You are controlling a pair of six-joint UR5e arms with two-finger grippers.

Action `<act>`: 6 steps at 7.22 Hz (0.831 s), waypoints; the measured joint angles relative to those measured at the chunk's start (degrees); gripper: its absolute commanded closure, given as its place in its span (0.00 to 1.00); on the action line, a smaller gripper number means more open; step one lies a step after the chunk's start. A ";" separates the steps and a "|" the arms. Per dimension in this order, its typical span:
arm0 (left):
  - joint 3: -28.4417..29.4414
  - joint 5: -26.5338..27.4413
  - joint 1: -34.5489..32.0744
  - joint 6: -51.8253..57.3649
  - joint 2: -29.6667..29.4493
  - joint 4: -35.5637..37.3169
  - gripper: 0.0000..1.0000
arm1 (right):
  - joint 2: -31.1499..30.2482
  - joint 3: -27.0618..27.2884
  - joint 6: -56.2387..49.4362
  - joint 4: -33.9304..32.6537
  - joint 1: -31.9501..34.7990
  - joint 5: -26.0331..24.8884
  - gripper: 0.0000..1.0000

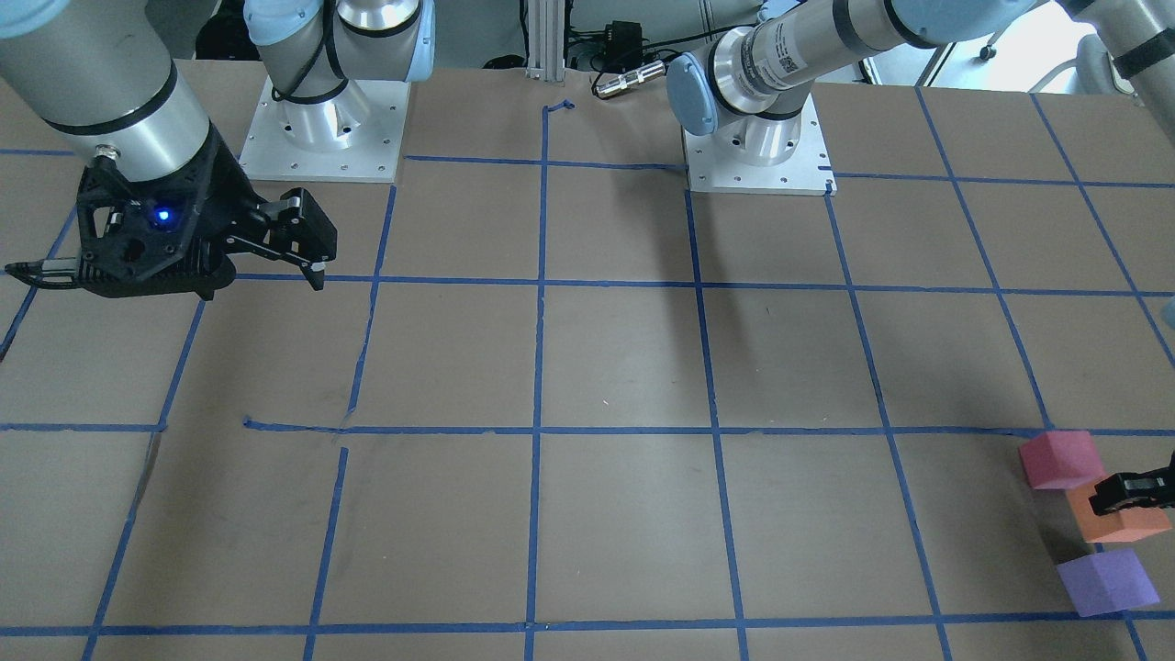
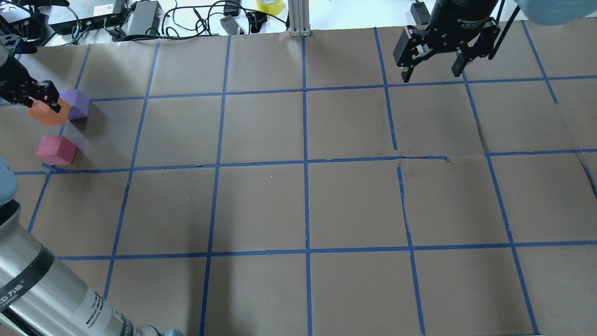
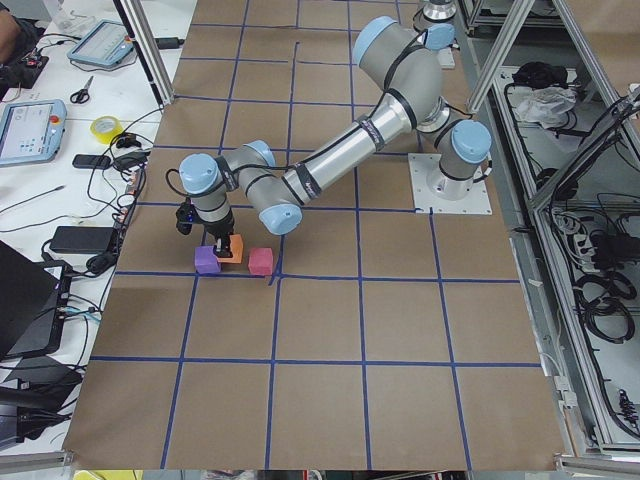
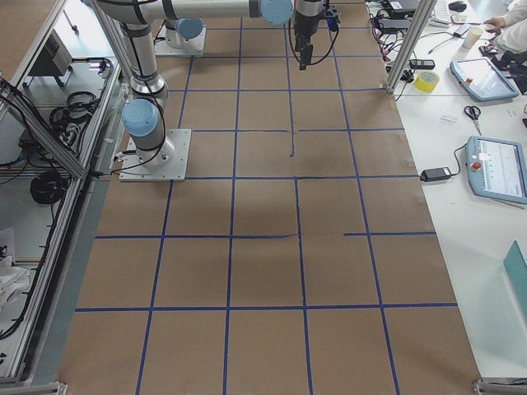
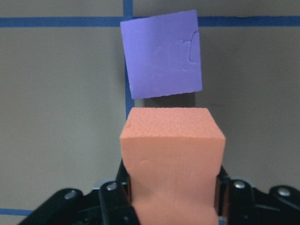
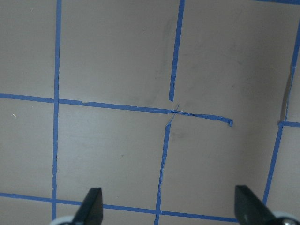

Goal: Arrange blocks in a line
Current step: 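Lower the orange cube into the gap between the purple and pink cubes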

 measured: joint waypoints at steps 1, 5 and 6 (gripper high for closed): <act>-0.28 0.07 0.02 0.09 -0.22 0.22 1.00 | 0.00 0.02 -0.02 0.00 0.00 0.00 0.00; -0.45 0.32 0.04 0.16 -2.46 1.86 1.00 | 0.02 0.03 -0.03 0.00 0.08 0.00 0.00; -0.47 0.36 0.04 0.52 -3.08 2.59 1.00 | 0.05 0.03 -0.04 0.00 0.08 0.00 0.00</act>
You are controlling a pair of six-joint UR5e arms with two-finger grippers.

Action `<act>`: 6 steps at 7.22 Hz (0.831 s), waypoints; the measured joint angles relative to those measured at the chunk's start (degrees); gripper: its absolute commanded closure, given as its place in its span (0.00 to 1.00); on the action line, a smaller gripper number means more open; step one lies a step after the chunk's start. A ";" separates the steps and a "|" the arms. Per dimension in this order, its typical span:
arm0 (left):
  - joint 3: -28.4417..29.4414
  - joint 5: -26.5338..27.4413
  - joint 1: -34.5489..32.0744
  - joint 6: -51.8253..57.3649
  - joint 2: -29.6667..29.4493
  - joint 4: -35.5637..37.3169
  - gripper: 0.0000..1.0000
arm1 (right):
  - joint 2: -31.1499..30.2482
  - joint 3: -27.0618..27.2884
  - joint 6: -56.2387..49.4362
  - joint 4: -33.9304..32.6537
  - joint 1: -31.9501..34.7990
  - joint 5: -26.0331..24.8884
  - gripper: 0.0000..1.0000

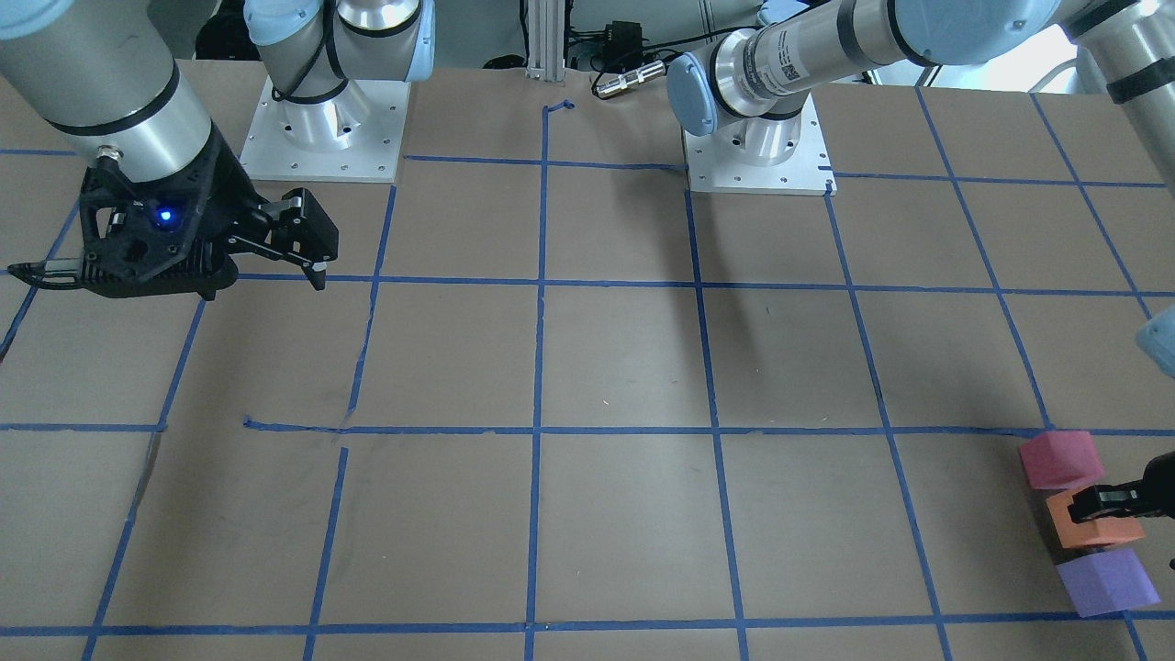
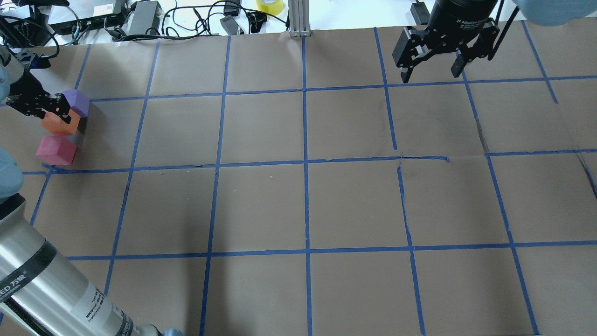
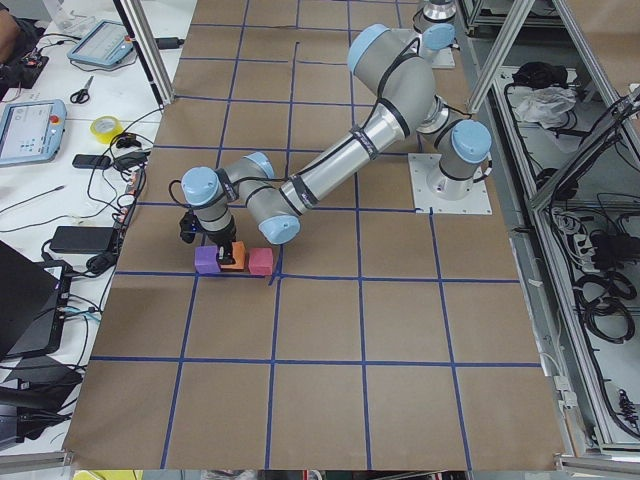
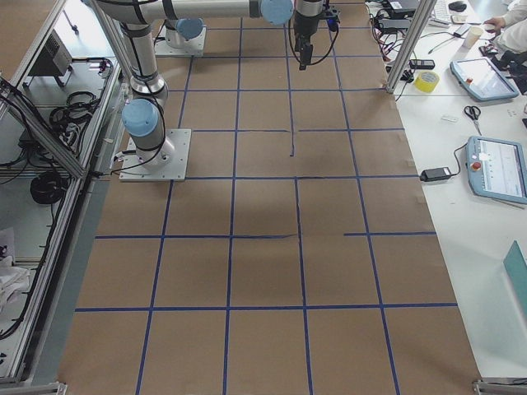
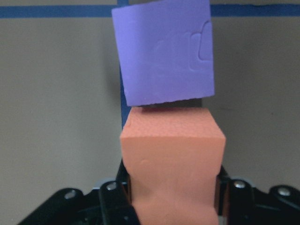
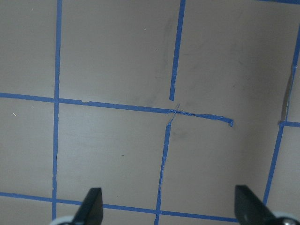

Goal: Arrange blocks in a line
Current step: 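Lower the orange cube into the gap between the purple and pink cubes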

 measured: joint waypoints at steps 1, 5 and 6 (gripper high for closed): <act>-0.16 0.04 0.00 0.47 -0.40 0.92 1.00 | 0.02 0.00 -0.02 0.00 0.00 0.00 0.00; -1.12 0.08 0.00 0.74 -0.75 1.84 1.00 | 0.09 0.07 0.08 -0.01 0.00 -0.05 0.00; -1.22 0.08 0.00 0.79 -0.80 2.08 1.00 | 0.11 0.08 0.02 -0.01 0.00 -0.09 0.00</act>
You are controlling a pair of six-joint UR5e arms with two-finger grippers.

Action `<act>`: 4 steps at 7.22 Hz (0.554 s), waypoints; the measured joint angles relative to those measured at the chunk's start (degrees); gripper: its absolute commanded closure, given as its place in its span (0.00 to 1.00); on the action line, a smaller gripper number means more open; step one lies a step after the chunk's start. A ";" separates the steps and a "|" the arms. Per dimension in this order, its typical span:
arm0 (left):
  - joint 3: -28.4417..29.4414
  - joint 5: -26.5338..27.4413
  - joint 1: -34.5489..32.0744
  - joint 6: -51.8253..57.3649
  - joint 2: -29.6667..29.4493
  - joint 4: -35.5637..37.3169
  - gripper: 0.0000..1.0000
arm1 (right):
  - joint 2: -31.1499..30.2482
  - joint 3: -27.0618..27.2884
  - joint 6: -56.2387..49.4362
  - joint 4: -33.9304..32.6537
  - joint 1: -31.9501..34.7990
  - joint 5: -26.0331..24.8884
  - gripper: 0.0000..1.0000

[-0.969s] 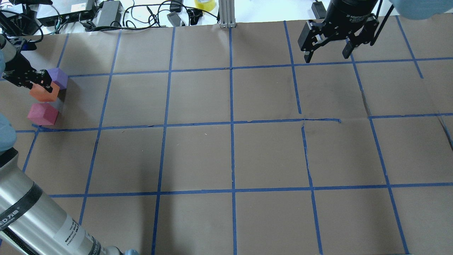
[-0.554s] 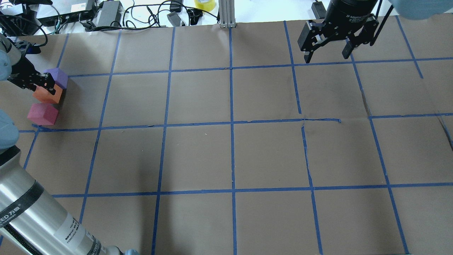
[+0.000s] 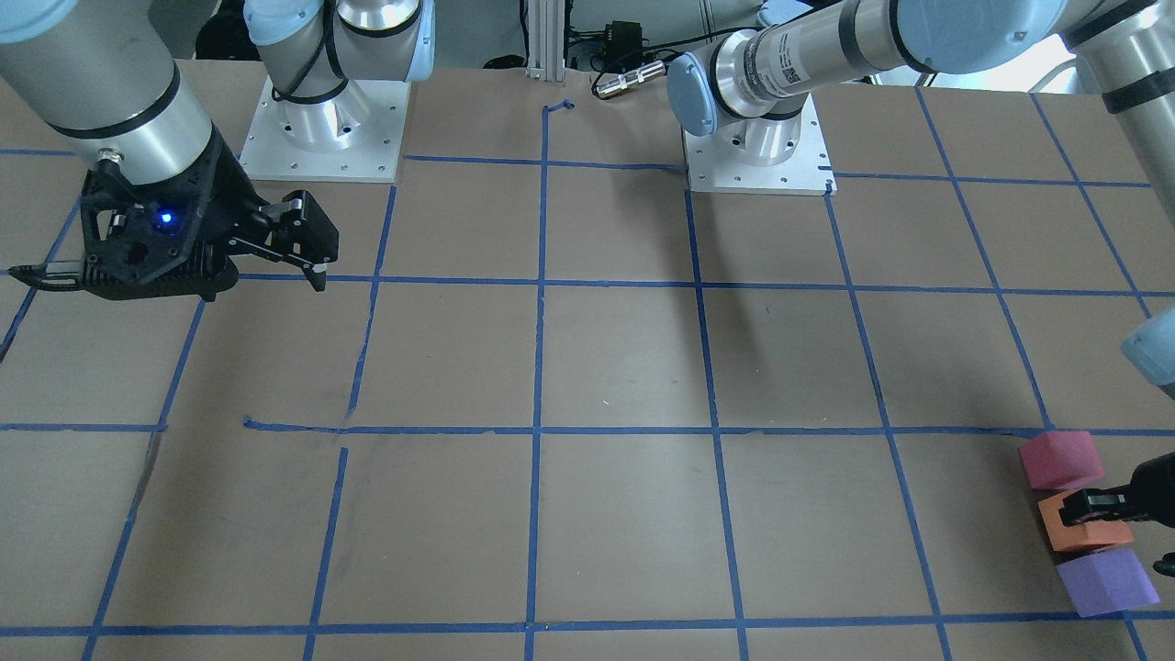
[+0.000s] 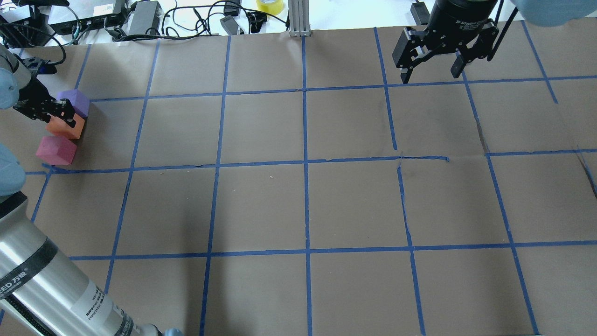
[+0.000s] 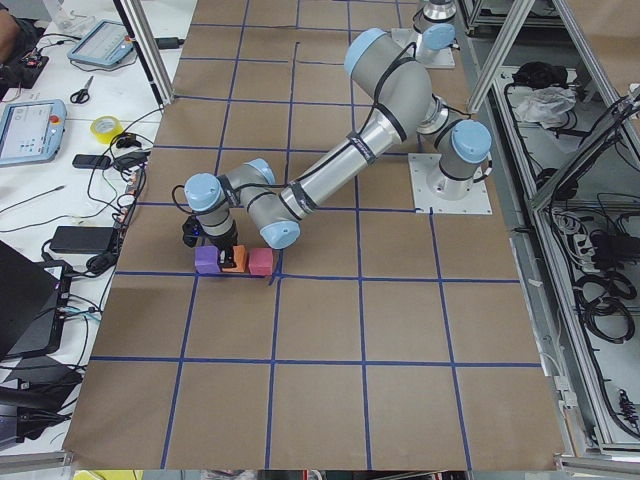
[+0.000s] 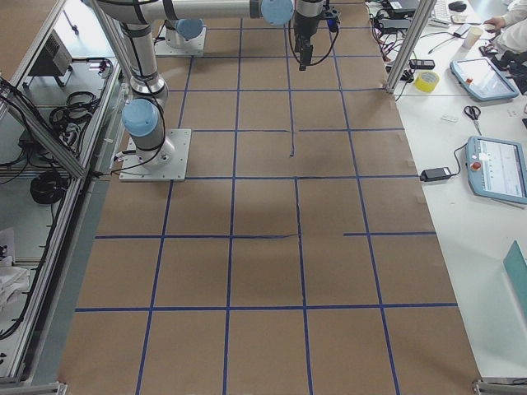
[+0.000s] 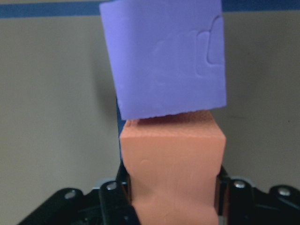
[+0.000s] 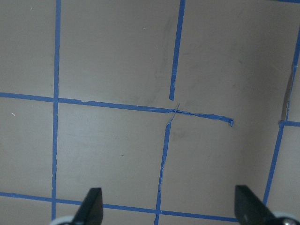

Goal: Arrange blocks in a line
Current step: 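Lower the orange cube into the gap between the purple and pink cubes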

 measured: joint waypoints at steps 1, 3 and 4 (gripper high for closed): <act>-0.06 0.00 0.00 0.02 -0.09 0.22 1.00 | 0.01 0.00 -0.03 0.00 0.00 -0.05 0.00; -0.27 0.00 0.00 0.04 -0.19 0.48 1.00 | 0.01 0.01 -0.04 0.00 0.00 -0.11 0.00; -0.41 0.00 0.00 0.06 -0.22 0.82 0.81 | 0.01 -0.01 -0.05 0.00 0.00 -0.14 0.00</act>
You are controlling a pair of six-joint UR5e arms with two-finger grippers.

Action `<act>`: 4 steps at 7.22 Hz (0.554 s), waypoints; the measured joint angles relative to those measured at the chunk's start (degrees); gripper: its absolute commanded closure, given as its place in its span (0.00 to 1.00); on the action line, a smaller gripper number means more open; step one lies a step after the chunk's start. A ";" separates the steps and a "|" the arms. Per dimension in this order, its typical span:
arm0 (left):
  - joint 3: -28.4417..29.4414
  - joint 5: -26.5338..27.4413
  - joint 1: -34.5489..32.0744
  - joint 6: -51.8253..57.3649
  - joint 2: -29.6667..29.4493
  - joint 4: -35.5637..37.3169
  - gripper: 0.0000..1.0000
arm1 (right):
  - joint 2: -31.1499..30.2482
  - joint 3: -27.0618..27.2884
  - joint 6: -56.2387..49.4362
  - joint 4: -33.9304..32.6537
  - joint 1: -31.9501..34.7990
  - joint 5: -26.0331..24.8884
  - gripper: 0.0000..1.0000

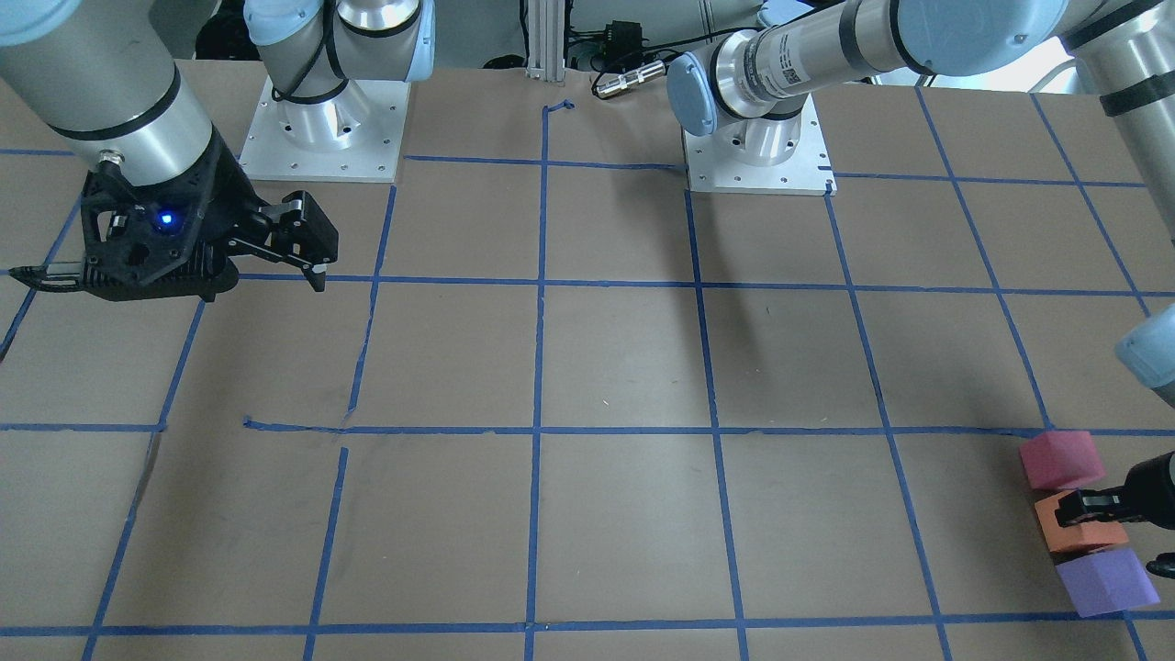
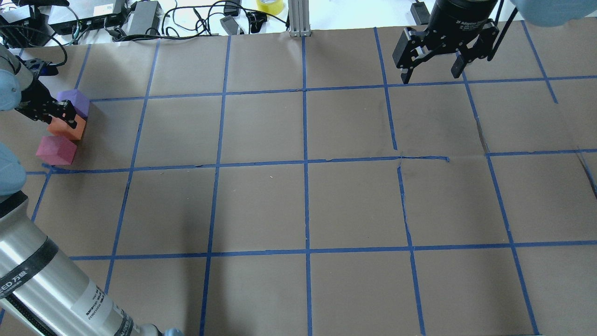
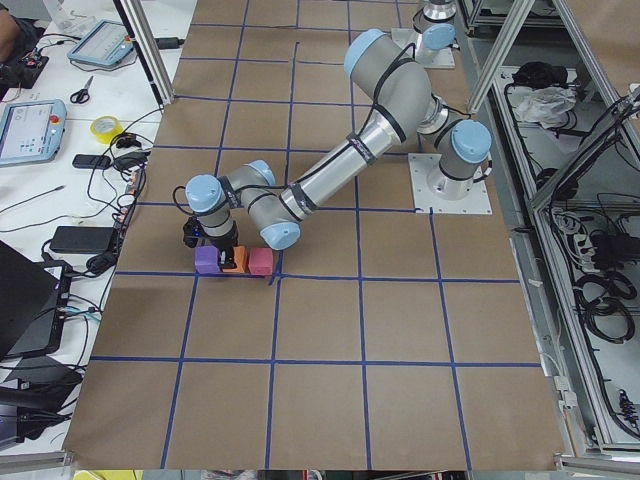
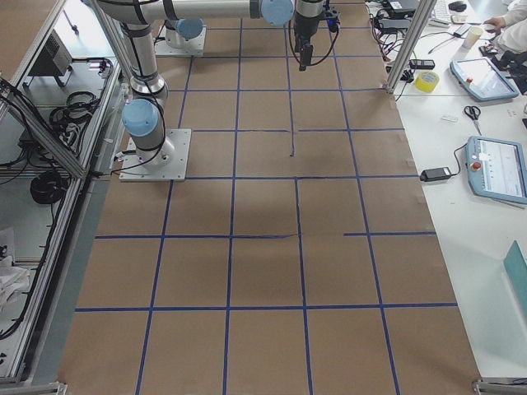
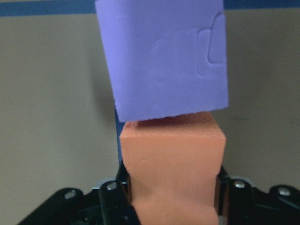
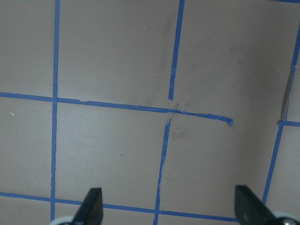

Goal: Arrange blocks in a line
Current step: 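Lower the orange cube into the gap between the purple and pink cubes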

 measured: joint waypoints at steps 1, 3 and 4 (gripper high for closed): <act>-0.09 0.02 0.00 0.06 -0.02 0.43 0.19 | 0.00 -0.04 0.00 0.00 0.00 -0.02 0.00; -0.14 0.04 0.02 0.22 0.11 0.88 0.00 | -0.02 -0.07 0.00 -0.04 0.00 0.01 0.00; -0.14 0.09 0.11 0.29 0.58 0.81 0.00 | -0.02 -0.07 0.00 -0.12 0.00 0.08 0.00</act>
